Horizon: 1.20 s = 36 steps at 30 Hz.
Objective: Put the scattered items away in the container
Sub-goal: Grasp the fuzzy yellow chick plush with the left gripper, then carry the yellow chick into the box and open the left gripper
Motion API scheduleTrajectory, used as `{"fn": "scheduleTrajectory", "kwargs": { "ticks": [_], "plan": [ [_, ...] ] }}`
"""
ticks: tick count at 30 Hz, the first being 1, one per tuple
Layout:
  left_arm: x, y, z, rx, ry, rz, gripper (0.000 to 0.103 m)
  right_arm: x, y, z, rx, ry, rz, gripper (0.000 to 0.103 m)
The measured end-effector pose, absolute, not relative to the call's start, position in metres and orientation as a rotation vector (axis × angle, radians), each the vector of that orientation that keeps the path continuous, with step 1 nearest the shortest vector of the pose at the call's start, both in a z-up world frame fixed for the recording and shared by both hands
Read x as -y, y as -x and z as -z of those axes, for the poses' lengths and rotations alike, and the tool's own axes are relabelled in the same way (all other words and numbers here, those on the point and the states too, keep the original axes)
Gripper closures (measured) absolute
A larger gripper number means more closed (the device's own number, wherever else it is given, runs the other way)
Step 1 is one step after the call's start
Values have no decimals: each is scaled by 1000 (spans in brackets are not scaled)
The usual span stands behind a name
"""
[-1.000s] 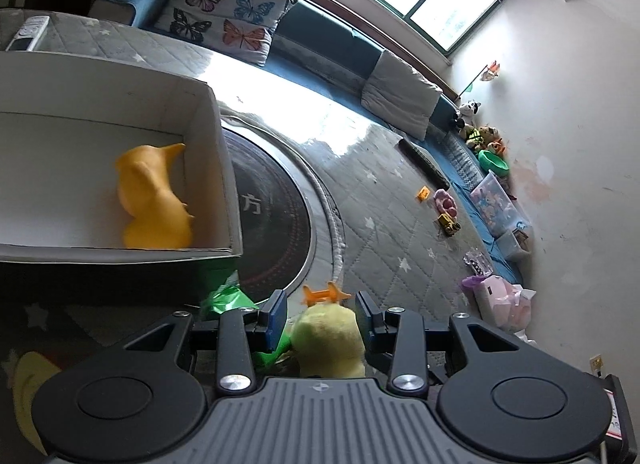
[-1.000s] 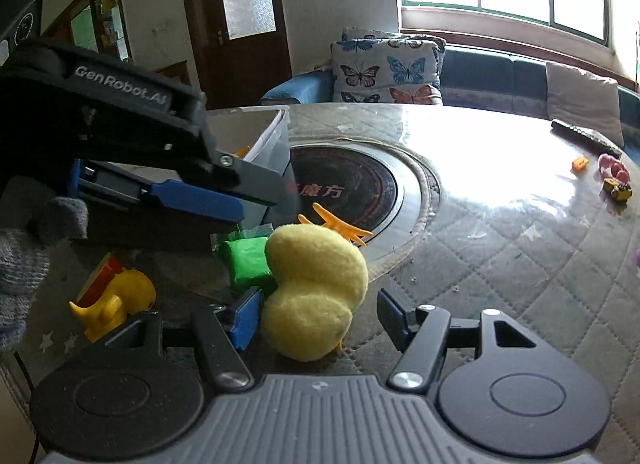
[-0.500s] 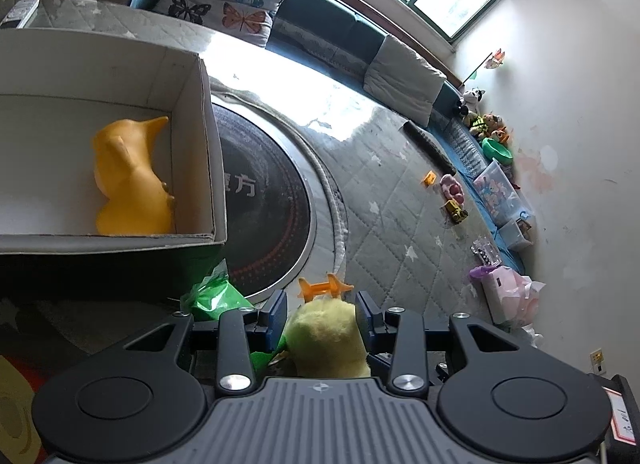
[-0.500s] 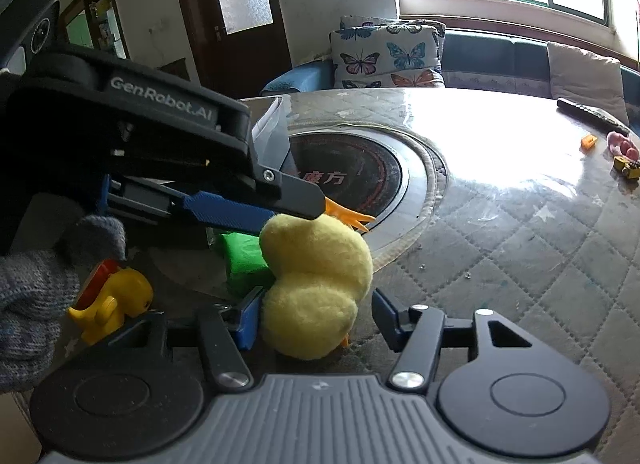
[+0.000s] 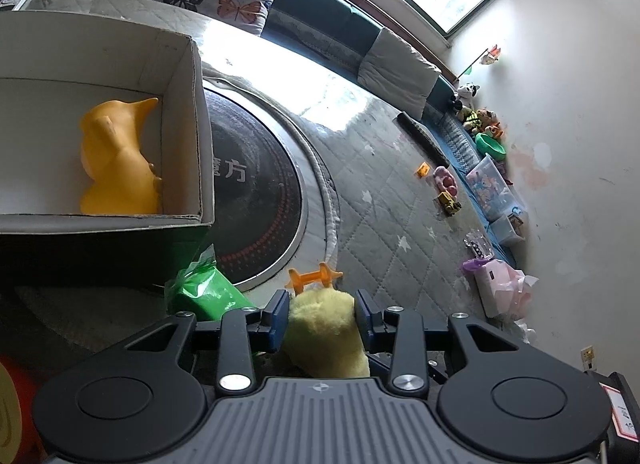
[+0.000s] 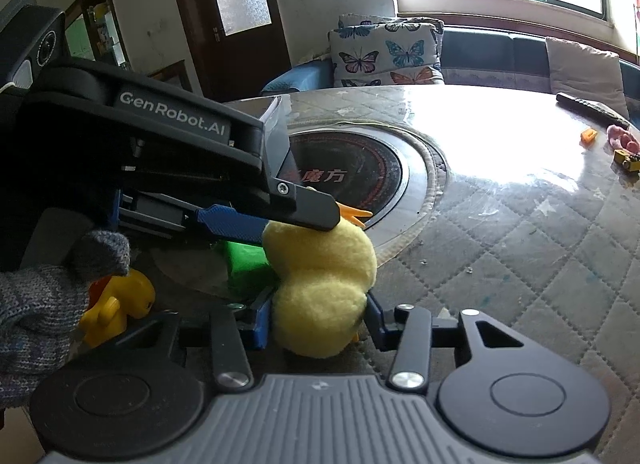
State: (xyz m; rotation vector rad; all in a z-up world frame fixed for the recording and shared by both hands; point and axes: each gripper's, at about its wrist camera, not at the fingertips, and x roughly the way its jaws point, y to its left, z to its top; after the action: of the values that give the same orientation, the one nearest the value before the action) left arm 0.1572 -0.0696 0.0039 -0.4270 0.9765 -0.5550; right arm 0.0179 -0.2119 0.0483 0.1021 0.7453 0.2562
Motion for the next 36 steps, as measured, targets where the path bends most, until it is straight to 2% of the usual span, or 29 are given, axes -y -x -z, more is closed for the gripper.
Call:
{"fn": "scheduleTrajectory", "kwargs": {
  "ticks": [10, 22, 36],
  "plan": [
    [62, -147, -17, -938, 440, 557, 66, 205, -11, -61, -711, -70, -258, 57],
    [37, -129, -62, -801, 453, 550, 66, 182, -5, -102, -605, 19, -293, 58],
    [-31, -149, -94, -670, 496, 417, 66, 114, -59, -134, -532, 119, -432, 58]
  ]
}}
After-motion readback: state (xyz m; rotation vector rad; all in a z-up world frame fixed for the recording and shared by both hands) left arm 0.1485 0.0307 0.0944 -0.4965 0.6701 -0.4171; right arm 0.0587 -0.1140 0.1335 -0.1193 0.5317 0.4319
